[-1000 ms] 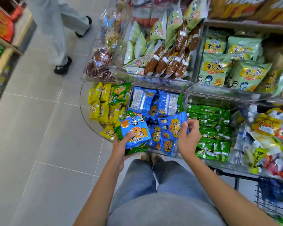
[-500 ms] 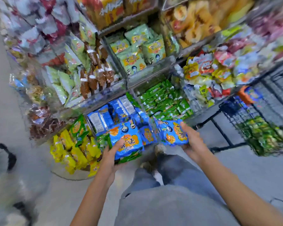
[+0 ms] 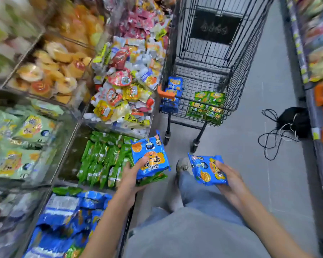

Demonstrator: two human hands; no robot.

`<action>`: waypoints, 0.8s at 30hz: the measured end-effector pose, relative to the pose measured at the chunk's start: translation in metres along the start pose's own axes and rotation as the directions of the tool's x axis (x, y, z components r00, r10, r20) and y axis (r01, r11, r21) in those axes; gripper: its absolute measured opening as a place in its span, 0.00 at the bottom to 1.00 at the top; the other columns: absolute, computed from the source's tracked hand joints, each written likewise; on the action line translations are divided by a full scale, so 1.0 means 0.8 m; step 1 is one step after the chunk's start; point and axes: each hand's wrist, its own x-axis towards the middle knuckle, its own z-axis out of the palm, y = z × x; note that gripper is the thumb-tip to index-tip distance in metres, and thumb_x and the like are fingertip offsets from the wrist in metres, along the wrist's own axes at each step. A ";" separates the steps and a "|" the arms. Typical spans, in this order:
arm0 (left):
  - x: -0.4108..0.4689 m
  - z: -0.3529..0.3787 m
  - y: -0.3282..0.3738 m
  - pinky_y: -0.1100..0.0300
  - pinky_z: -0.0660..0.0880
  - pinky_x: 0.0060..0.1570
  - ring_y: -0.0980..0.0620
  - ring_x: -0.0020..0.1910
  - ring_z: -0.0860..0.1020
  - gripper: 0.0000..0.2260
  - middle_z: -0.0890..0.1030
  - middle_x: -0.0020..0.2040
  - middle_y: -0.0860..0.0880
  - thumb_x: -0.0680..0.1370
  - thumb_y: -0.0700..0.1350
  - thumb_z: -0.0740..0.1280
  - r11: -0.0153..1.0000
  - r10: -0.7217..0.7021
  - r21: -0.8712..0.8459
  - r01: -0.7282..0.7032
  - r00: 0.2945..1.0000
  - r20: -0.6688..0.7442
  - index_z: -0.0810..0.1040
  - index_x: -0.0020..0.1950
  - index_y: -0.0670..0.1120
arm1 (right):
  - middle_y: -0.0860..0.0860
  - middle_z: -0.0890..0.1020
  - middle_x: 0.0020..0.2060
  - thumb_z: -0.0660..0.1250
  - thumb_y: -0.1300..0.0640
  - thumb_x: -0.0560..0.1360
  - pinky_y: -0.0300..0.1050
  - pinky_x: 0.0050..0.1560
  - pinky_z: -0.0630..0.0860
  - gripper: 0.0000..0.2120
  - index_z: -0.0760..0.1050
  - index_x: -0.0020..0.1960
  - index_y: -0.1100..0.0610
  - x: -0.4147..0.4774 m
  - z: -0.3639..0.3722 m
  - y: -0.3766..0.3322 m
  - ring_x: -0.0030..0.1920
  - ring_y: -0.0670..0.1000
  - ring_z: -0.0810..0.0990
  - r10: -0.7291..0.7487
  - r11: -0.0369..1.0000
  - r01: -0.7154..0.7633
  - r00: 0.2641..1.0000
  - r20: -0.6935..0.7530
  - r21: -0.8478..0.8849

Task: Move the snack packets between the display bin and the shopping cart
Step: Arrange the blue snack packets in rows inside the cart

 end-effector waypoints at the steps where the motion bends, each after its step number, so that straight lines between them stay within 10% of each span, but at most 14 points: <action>1: 0.012 0.014 0.011 0.42 0.74 0.59 0.46 0.52 0.81 0.35 0.82 0.57 0.46 0.59 0.52 0.76 1.000 0.000 0.013 0.000 1.000 0.013 0.72 0.65 0.49 | 0.57 0.84 0.39 0.64 0.61 0.75 0.40 0.33 0.80 0.06 0.77 0.49 0.63 0.008 -0.001 -0.009 0.33 0.51 0.83 0.001 1.000 -0.001 1.000 -0.014 0.011; 18: 0.191 0.162 0.193 0.46 0.76 0.55 0.44 0.59 0.78 0.44 0.79 0.62 0.45 0.56 0.53 0.77 1.000 -0.019 -0.024 0.017 0.995 -0.103 0.68 0.71 0.48 | 0.51 0.83 0.33 0.69 0.67 0.70 0.42 0.31 0.79 0.09 0.76 0.49 0.61 0.258 0.153 -0.252 0.30 0.47 0.81 0.001 0.992 0.011 0.995 0.097 -0.126; 22: 0.237 0.163 0.225 0.54 0.79 0.39 0.52 0.46 0.83 0.31 0.84 0.50 0.52 0.60 0.55 0.71 1.000 -0.010 0.010 0.011 0.995 -0.097 0.74 0.63 0.53 | 0.54 0.79 0.39 0.70 0.69 0.69 0.38 0.35 0.75 0.13 0.77 0.53 0.64 0.352 0.219 -0.273 0.30 0.44 0.77 -0.199 0.873 0.167 0.980 -0.023 -0.458; 24: 0.260 0.161 0.238 0.48 0.79 0.48 0.47 0.54 0.81 0.31 0.83 0.54 0.49 0.60 0.55 0.72 0.998 -0.050 0.021 0.053 0.991 -0.124 0.74 0.63 0.52 | 0.54 0.76 0.38 0.72 0.67 0.68 0.37 0.32 0.68 0.12 0.79 0.51 0.65 0.397 0.245 -0.270 0.35 0.48 0.73 -0.267 0.705 0.197 0.964 0.003 -0.681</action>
